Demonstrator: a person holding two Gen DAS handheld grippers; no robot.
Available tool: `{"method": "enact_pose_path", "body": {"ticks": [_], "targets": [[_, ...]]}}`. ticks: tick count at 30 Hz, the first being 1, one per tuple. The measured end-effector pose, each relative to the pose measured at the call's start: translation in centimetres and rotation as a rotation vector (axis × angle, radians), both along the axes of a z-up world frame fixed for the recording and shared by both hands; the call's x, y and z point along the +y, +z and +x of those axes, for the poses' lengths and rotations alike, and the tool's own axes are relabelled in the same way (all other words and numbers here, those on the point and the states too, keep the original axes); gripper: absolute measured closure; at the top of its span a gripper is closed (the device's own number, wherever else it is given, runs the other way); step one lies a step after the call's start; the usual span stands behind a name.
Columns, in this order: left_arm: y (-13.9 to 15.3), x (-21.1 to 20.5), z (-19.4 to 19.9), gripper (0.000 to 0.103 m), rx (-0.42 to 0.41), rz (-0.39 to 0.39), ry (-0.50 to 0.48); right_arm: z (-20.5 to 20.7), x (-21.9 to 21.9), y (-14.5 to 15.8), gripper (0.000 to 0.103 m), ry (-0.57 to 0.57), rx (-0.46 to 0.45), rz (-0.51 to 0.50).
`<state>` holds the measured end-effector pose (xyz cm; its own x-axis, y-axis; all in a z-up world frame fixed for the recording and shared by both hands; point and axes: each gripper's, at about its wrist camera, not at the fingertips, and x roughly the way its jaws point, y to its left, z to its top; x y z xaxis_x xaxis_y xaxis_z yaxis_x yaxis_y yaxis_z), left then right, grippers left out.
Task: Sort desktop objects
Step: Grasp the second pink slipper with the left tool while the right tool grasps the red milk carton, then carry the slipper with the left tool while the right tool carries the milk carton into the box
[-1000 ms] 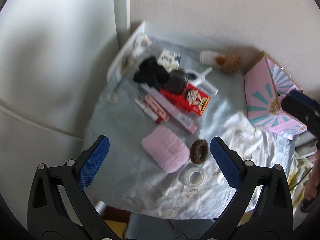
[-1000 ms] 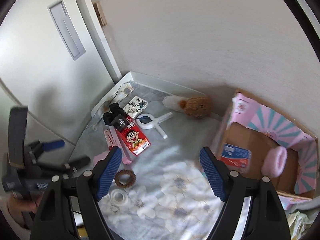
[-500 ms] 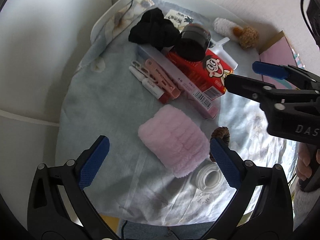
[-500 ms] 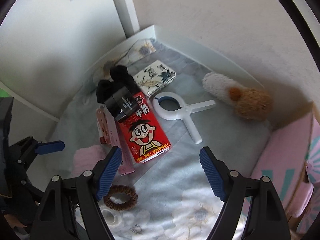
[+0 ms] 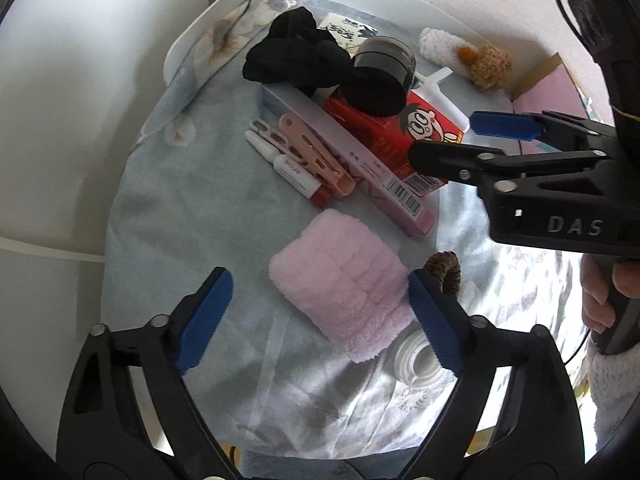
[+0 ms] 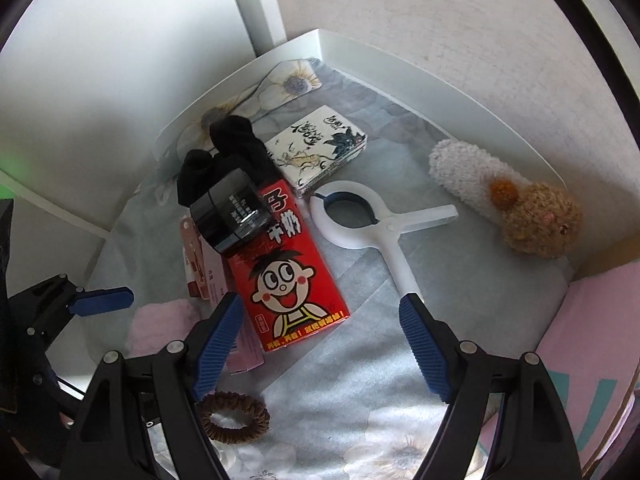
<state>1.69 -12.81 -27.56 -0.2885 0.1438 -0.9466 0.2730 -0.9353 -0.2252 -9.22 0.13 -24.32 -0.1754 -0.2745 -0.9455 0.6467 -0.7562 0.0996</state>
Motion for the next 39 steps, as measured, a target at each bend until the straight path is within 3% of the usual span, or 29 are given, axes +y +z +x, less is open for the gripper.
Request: {"method": "enact_pose_path", "body": {"ticks": [2,6,18,28,39], "targets": [[-0.1,0.0,0.1,0.025,0.003,0.015,0.002,0.3,-0.2,-0.1,0.027,0.018,0.011,0.009],[0.0,0.1,0.2,0.043,0.021,0.050,0.002,0.5,-0.6,-0.6,0.048,0.037,-0.007,0.005],[0.8,-2.2,0.2,0.074,0.049,0.131,0.054,2.4,0.2,0.6,0.054,0.016,0.068,0.024],[3.4,-1.6,-0.2,0.077,0.077,0.116,0.064,4.1,3.9,3.9,0.054,-0.084,0.077,-0.041],[11.1,0.4,-1.0,0.077,0.170,0.022,0.034,5.0,9.8,10.5,0.054,-0.236,0.167,-0.203]]}}
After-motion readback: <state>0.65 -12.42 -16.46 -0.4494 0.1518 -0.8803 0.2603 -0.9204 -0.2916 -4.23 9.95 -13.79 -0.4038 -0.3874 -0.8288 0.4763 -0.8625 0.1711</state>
